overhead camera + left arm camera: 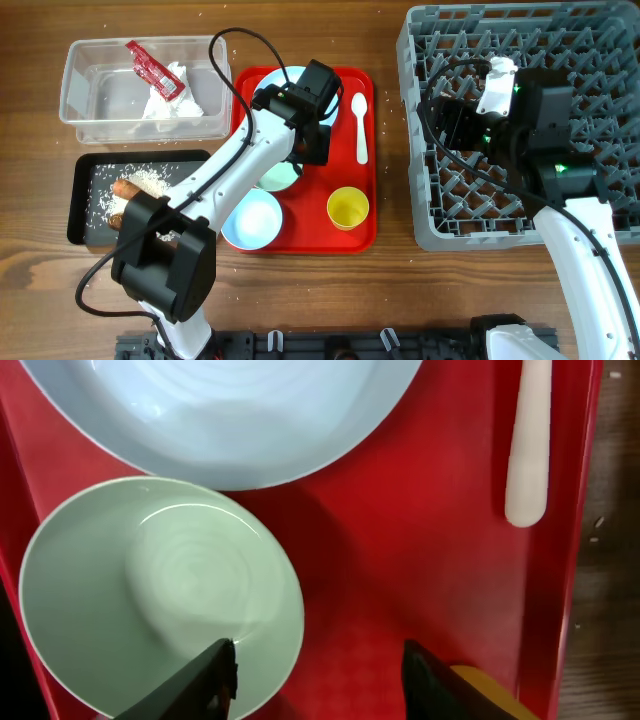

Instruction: Sort waste into correct bins and load items into the dishwasher rack

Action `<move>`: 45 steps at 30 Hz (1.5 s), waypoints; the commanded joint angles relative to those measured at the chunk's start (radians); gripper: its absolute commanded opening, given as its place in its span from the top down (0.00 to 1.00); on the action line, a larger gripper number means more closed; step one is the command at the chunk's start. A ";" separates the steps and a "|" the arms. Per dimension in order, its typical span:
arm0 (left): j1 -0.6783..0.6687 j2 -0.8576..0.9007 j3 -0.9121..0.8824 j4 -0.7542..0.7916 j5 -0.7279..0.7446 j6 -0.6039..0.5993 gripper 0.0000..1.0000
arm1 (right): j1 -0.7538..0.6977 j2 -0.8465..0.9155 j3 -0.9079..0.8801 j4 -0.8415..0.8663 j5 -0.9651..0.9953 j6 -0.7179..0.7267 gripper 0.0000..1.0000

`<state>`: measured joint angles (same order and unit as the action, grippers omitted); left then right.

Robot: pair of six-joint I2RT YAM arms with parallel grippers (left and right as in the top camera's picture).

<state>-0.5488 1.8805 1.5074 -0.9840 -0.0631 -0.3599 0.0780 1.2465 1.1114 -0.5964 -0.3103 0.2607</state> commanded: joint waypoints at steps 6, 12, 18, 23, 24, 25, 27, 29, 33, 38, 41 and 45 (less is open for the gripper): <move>0.128 -0.032 0.019 -0.043 0.039 -0.150 0.41 | 0.133 0.115 0.012 0.061 -0.012 0.100 0.13; 0.292 -0.158 0.047 -0.057 0.070 -0.104 0.35 | 0.278 0.223 0.013 0.180 -0.029 0.208 0.18; 0.485 -0.210 0.047 -0.061 0.070 -0.100 0.19 | 0.473 0.406 0.022 0.327 -0.027 0.393 0.31; 0.612 -0.210 0.047 -0.076 0.070 -0.093 0.15 | 0.566 0.575 0.158 0.241 0.006 0.428 0.38; 0.628 -0.210 0.047 -0.080 0.070 -0.092 0.15 | 0.573 0.603 0.200 0.190 0.033 0.427 0.39; 0.649 -0.210 0.047 -0.085 0.070 -0.092 0.14 | 0.583 0.649 0.265 0.115 0.072 0.426 0.40; 0.674 -0.210 0.047 -0.089 0.070 -0.092 0.13 | 0.598 0.713 0.343 0.044 0.094 0.420 0.41; 0.689 -0.210 0.047 -0.089 0.069 -0.092 0.13 | 0.610 0.780 0.418 -0.029 0.105 0.420 0.53; 0.693 -0.210 0.047 -0.089 0.065 -0.089 0.07 | 0.610 0.811 0.446 -0.072 0.121 0.439 0.65; 0.693 -0.210 0.047 -0.090 0.064 -0.089 0.06 | 0.610 0.811 0.449 -0.077 0.127 0.444 0.59; 0.693 -0.209 0.047 -0.090 0.049 -0.089 0.04 | 0.610 0.811 0.491 -0.093 0.118 0.393 0.51; 0.693 -0.209 0.047 -0.090 0.047 -0.089 0.01 | 0.609 0.811 0.592 -0.219 0.212 0.393 0.50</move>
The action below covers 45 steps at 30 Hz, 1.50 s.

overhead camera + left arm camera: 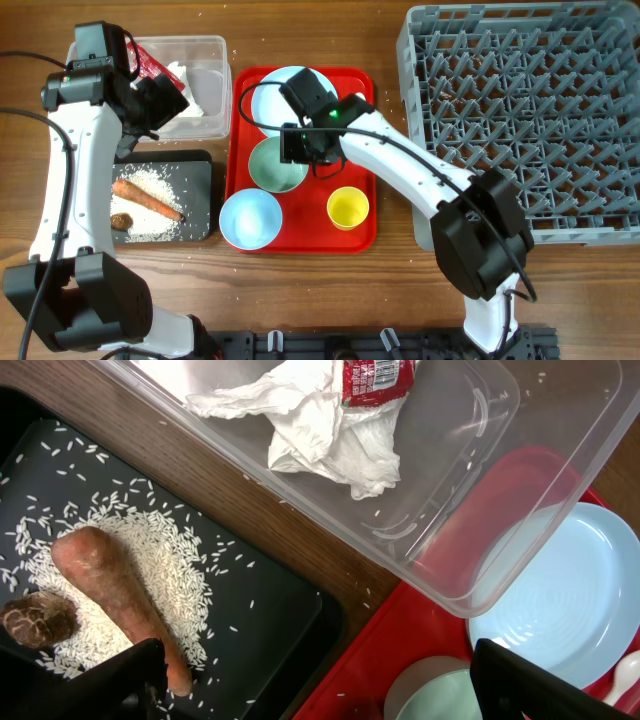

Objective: Sort waste into correct bins and load items into the dishwasher rack
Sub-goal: 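Reach the right gripper to the green bowl and grasp its rim, then carry the green bowl with the right gripper into the dish rack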

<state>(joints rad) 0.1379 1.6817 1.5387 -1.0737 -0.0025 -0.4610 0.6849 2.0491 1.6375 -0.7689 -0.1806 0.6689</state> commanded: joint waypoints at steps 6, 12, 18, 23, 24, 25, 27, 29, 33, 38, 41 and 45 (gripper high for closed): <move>0.006 -0.011 0.016 -0.001 -0.018 0.012 0.00 | 0.002 0.065 0.064 -0.138 0.129 0.002 0.56; 0.006 -0.011 0.016 -0.001 -0.044 0.012 0.00 | 0.001 0.109 0.064 -0.119 0.103 0.012 0.79; 0.006 -0.011 0.016 -0.005 -0.044 0.012 0.00 | 0.000 0.121 0.064 -0.104 0.102 0.004 0.96; 0.006 -0.011 0.016 -0.006 -0.044 0.012 0.00 | -0.001 0.127 0.064 -0.085 0.097 0.005 0.96; 0.006 -0.011 0.016 -0.006 -0.044 0.012 0.00 | -0.002 0.127 0.064 -0.083 0.090 0.004 0.96; 0.006 -0.011 0.016 -0.006 -0.044 0.012 0.00 | -0.002 0.126 0.066 -0.076 0.088 -0.002 0.96; 0.006 -0.011 0.016 -0.005 -0.044 0.012 0.00 | -0.002 0.110 0.083 -0.082 0.082 -0.024 0.96; 0.006 -0.011 0.016 -0.005 -0.044 0.012 0.00 | -0.006 0.079 0.114 -0.119 0.104 -0.042 0.96; 0.006 -0.011 0.016 -0.005 -0.044 0.012 0.00 | -0.057 -0.050 0.150 -0.174 0.135 -0.128 0.96; 0.006 -0.011 0.016 -0.005 -0.044 0.012 0.00 | -0.148 -0.167 0.150 -0.244 0.407 -0.188 0.96; 0.006 -0.011 0.016 -0.005 -0.044 0.012 0.00 | -0.219 -0.209 0.150 -0.259 0.628 -0.229 0.96; 0.006 -0.011 0.016 -0.005 -0.044 0.012 0.00 | -0.294 -0.224 0.150 -0.197 0.995 -0.338 0.96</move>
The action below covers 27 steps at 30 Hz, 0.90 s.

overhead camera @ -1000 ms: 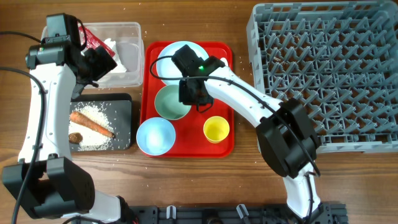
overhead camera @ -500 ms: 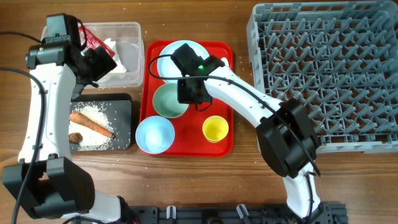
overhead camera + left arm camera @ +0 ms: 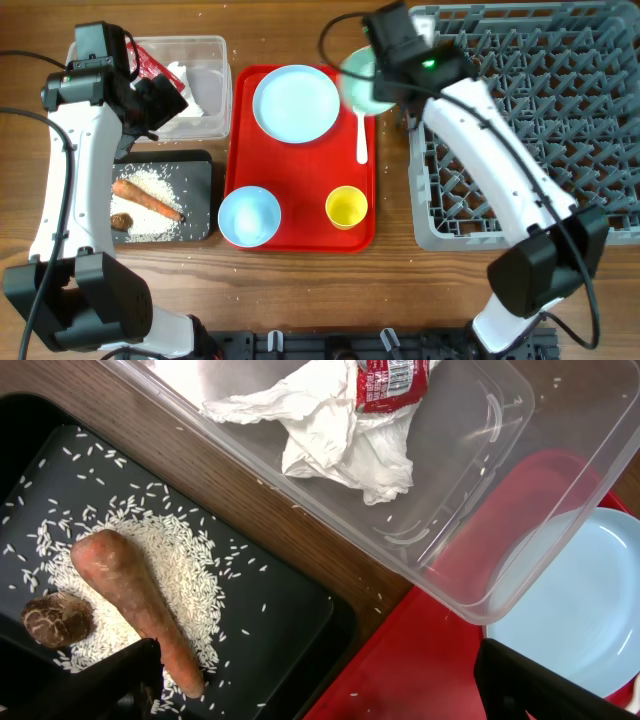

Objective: Sort waste into correct bins and load items into the dishwasher rack
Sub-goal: 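Carry the green bowl with the right gripper into the dish rack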

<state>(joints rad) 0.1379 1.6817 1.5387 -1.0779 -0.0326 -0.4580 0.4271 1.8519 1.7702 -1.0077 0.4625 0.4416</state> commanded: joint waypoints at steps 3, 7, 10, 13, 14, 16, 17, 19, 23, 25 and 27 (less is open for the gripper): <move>0.006 -0.011 0.016 -0.001 -0.014 0.009 0.00 | -0.081 -0.013 0.017 0.267 0.552 -0.416 0.96; 0.006 -0.011 0.016 -0.001 -0.014 0.009 0.00 | -0.125 0.027 0.017 0.613 0.596 -0.869 0.96; 0.006 -0.011 0.016 -0.001 -0.014 0.009 0.00 | -0.140 0.078 0.017 0.751 0.596 -1.049 0.96; 0.006 -0.011 0.016 -0.001 -0.014 0.009 0.00 | -0.161 0.153 0.017 0.800 0.597 -1.131 0.96; 0.006 -0.011 0.016 -0.001 -0.014 0.009 0.00 | -0.166 0.175 0.017 0.801 0.597 -1.135 0.96; 0.006 -0.011 0.016 -0.001 -0.014 0.009 0.00 | -0.169 0.214 0.016 0.805 0.613 -1.139 0.96; 0.006 -0.011 0.016 -0.001 -0.014 0.009 0.00 | -0.169 0.236 0.016 0.812 0.627 -1.142 0.96; 0.006 -0.011 0.016 -0.001 -0.014 0.009 0.00 | -0.169 0.267 0.015 0.811 0.631 -1.142 0.96; 0.006 -0.011 0.016 -0.001 -0.014 0.009 0.00 | -0.168 0.303 0.009 0.772 0.648 -1.116 0.96; 0.006 -0.011 0.016 -0.001 -0.014 0.009 0.00 | -0.163 0.303 0.002 0.729 0.632 -1.049 0.96; 0.006 -0.011 0.016 -0.001 -0.014 0.009 0.00 | -0.156 0.303 0.002 0.678 0.601 -1.009 0.96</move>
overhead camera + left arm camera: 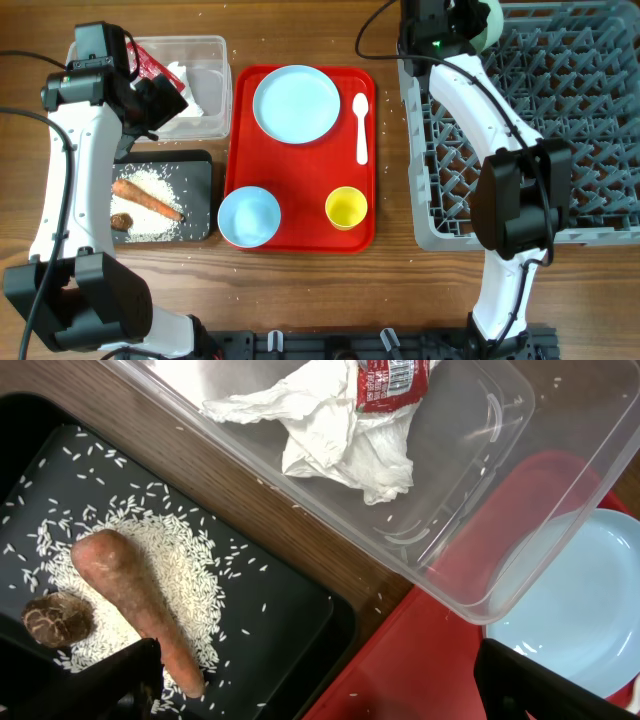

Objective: Sort waste into correct bins and load items into the dishwasher rack
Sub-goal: 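Carry the green bowl with the right gripper into the dish rack, then reach the right gripper to the blue bowl and grasp its rim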

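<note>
My right gripper is shut on the green bowl, held tilted at the far left corner of the grey dishwasher rack. The red tray carries a light blue plate, a white spoon, a blue bowl and a yellow cup. My left gripper hangs open and empty above the gap between the clear bin and the black tray.
The clear bin holds crumpled tissue and a red wrapper. On the black tray lie a carrot, scattered rice and a small brown lump. Rack tines stand close together.
My right gripper carried the green bowl from beside the rack's near-left corner to the far left corner of the rack. The left arm has not moved.
First my left gripper hung open over the green bowl on the red tray while the right arm was over the rack. Then the left was above the bins and the right at the bowl. Then the bowl was off the tray, and now it is at the rack's far corner.
</note>
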Action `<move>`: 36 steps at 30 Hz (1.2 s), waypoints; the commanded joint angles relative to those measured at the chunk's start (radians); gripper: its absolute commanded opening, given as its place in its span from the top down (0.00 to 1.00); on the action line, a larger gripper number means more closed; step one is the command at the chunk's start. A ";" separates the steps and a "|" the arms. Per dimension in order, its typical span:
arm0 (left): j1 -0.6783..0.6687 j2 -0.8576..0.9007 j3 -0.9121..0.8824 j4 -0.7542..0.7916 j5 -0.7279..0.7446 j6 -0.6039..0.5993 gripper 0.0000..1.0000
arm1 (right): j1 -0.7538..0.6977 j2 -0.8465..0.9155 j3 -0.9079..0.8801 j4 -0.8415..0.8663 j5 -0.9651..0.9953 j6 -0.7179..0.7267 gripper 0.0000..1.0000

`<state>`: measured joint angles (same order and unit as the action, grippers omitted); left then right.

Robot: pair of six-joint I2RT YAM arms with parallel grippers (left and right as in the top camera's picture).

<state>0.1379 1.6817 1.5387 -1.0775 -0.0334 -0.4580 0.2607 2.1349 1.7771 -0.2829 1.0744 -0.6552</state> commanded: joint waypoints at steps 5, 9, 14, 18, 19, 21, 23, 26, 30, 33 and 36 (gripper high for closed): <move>0.006 -0.011 0.016 -0.001 -0.013 0.009 0.00 | 0.033 0.019 -0.005 -0.173 -0.113 0.222 0.96; 0.006 -0.011 0.016 -0.001 -0.013 0.009 0.00 | 0.051 0.019 -0.005 -0.176 -0.134 0.237 0.96; 0.006 -0.011 0.016 -0.001 -0.013 0.009 0.00 | 0.113 0.019 -0.005 -0.222 -0.133 0.236 0.79; 0.006 -0.011 0.016 -0.001 -0.013 0.009 0.00 | 0.194 0.019 -0.005 -0.238 -0.133 0.240 0.48; 0.006 -0.011 0.016 -0.001 -0.013 0.009 0.00 | 0.209 0.019 -0.005 -0.233 -0.133 0.241 0.43; 0.006 -0.011 0.016 -0.001 -0.013 0.009 0.00 | 0.229 0.016 -0.004 -0.227 -0.134 0.276 0.34; 0.006 -0.011 0.016 -0.001 -0.013 0.009 0.00 | 0.245 0.005 -0.004 -0.235 -0.134 0.337 0.32; 0.006 -0.011 0.016 -0.001 -0.013 0.009 0.00 | 0.263 -0.035 -0.003 -0.275 -0.222 0.393 0.32; 0.006 -0.011 0.016 -0.001 -0.013 0.009 0.00 | 0.311 -0.137 -0.001 -0.444 -0.679 0.594 0.35; 0.006 -0.011 0.016 -0.001 -0.013 0.009 0.00 | 0.332 -0.161 -0.001 -0.545 -1.164 0.799 0.46; 0.006 -0.011 0.016 -0.001 -0.013 0.009 0.00 | 0.355 -0.138 -0.021 -0.578 -1.458 0.990 0.45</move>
<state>0.1379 1.6817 1.5387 -1.0779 -0.0334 -0.4580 0.5938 1.9900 1.7737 -0.8379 0.1162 0.0563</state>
